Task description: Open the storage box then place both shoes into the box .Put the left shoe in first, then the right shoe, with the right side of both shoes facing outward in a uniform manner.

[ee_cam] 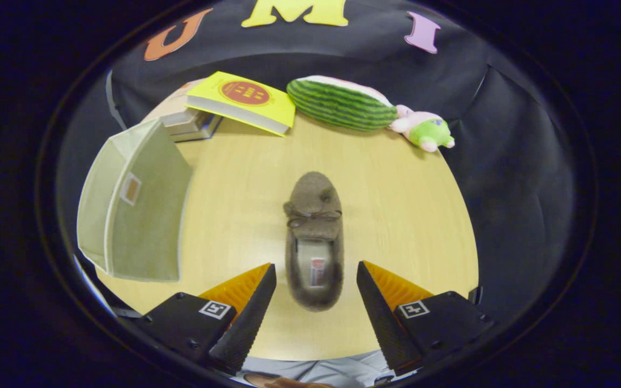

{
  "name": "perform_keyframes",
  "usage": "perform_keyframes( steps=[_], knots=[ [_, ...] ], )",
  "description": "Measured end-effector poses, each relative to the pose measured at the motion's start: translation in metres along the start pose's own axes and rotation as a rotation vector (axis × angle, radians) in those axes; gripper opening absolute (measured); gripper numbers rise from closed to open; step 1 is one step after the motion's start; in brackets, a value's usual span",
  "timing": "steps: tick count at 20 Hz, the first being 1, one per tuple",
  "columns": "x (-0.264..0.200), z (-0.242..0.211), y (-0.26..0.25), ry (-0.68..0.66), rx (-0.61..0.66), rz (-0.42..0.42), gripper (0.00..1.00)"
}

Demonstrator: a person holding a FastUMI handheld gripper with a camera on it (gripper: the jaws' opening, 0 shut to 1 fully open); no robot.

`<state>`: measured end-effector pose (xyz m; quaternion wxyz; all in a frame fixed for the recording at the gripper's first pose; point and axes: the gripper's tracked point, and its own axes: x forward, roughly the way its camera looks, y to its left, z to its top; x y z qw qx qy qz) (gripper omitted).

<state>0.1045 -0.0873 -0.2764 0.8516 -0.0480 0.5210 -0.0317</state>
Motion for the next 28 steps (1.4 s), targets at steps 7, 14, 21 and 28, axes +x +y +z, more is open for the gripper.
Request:
perform_keyframes(
  steps=[7,14,21,28],
  knots=[
    [0.052,-0.007,-0.016,0.090,0.048,0.009,0.89],
    [0.089,-0.004,-0.019,0.107,0.034,0.070,0.30],
    [0.081,-0.006,-0.017,0.104,0.123,0.159,0.07],
    [0.037,-0.006,-0.006,0.102,0.175,0.227,0.07]
  ],
)
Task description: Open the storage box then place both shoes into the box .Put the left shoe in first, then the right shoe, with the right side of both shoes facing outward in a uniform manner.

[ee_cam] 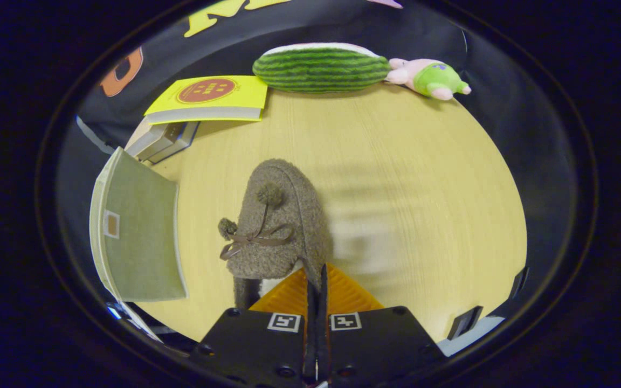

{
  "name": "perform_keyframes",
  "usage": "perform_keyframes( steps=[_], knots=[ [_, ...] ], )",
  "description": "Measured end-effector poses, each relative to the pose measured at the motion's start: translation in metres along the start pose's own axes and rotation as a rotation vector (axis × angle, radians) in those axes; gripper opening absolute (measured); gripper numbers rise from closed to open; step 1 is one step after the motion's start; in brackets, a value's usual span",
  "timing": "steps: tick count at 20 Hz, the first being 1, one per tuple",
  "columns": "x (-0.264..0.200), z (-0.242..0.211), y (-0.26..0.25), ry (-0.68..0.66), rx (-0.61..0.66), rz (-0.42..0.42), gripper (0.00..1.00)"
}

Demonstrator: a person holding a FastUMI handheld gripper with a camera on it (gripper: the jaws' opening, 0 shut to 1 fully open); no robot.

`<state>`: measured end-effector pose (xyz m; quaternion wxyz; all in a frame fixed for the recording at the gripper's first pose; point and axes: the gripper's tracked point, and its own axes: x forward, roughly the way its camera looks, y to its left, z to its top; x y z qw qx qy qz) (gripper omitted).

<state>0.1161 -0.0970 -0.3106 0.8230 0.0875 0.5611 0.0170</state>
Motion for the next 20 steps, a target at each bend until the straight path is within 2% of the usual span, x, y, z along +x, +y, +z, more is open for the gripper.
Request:
perform_keyframes(
  steps=[11,16,20],
  knots=[
    [-0.100,0.011,0.083,-0.059,-0.076,0.039,0.07],
    [-0.125,0.017,0.137,-0.079,-0.149,0.051,0.07],
    [-0.134,0.018,0.185,-0.062,-0.150,0.112,0.07]
  ],
)
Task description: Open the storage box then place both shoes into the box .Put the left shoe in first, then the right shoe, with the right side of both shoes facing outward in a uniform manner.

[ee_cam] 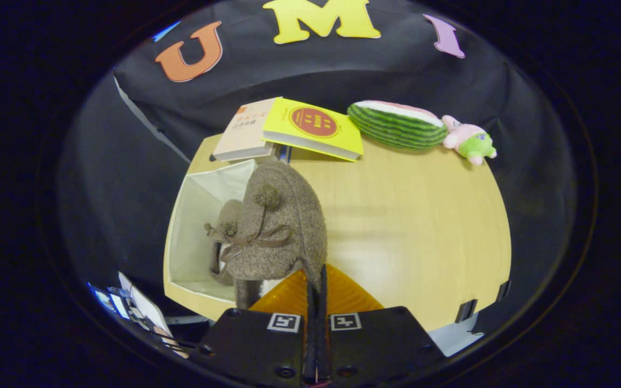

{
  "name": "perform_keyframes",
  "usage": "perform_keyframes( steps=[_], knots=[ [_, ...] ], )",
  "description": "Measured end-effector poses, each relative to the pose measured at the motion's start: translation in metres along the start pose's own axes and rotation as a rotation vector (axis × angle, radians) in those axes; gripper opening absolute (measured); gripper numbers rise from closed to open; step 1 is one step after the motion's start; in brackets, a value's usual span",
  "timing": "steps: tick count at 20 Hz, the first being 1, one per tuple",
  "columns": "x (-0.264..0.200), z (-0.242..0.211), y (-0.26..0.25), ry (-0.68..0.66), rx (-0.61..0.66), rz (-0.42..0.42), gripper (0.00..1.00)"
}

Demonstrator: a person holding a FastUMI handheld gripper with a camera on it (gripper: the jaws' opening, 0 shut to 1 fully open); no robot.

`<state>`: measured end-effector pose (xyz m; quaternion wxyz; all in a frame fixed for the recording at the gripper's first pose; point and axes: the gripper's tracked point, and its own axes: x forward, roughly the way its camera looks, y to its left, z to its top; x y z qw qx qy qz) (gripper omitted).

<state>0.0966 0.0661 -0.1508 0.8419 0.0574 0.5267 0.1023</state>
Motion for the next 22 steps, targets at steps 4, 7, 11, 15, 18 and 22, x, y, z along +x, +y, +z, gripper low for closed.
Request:
perform_keyframes(
  steps=[4,7,11,15,18,22],
  knots=[
    [0.000,0.014,0.040,-0.014,0.019,0.032,0.07],
    [0.009,0.016,0.070,-0.015,0.055,0.030,0.07],
    [0.029,0.021,0.110,-0.041,0.076,0.072,0.07],
    [0.049,0.027,0.115,-0.083,0.103,0.052,0.07],
    [0.055,0.035,0.111,-0.130,0.121,0.046,0.07],
    [0.062,0.033,0.112,-0.146,0.156,0.073,0.07]
  ],
)
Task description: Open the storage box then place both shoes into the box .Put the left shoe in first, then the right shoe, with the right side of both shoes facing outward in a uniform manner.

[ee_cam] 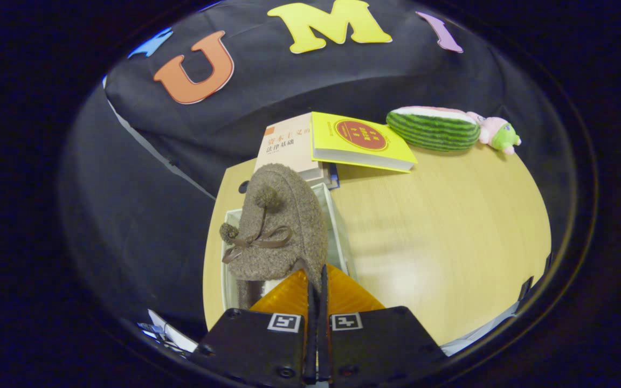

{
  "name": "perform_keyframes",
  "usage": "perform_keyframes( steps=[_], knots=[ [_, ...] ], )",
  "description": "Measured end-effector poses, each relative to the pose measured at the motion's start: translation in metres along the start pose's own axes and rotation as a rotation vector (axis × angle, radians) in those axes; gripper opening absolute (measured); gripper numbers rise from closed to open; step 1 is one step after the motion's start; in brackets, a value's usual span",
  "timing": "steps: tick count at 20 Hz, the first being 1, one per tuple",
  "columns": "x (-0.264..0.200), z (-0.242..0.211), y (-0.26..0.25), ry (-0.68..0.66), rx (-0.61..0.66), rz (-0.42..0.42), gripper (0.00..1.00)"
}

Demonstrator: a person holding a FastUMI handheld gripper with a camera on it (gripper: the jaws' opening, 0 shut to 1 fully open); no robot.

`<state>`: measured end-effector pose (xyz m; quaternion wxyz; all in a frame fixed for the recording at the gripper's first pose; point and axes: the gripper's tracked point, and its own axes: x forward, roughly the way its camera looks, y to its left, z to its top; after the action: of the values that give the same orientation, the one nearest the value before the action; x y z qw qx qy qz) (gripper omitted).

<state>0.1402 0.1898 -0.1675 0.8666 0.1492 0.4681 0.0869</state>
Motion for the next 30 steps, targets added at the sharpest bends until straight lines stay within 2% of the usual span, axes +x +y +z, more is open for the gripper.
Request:
perform_keyframes(
  steps=[4,5,7,10,18,26,30],
  knots=[
    [0.000,0.001,0.001,-0.062,-0.034,-0.002,0.08],
    [-0.003,0.002,0.004,-0.083,-0.037,0.018,0.14],
    [-0.010,0.007,0.003,-0.127,-0.061,0.012,0.53],
    [-0.021,0.009,-0.002,-0.184,-0.079,-0.010,0.97],
    [-0.068,0.019,-0.018,-0.327,-0.154,-0.005,0.99],
    [-0.156,0.033,-0.030,-0.690,-0.263,-0.063,0.99],
    [-0.193,0.010,-0.030,-0.826,-0.320,-0.063,0.99]
  ],
)
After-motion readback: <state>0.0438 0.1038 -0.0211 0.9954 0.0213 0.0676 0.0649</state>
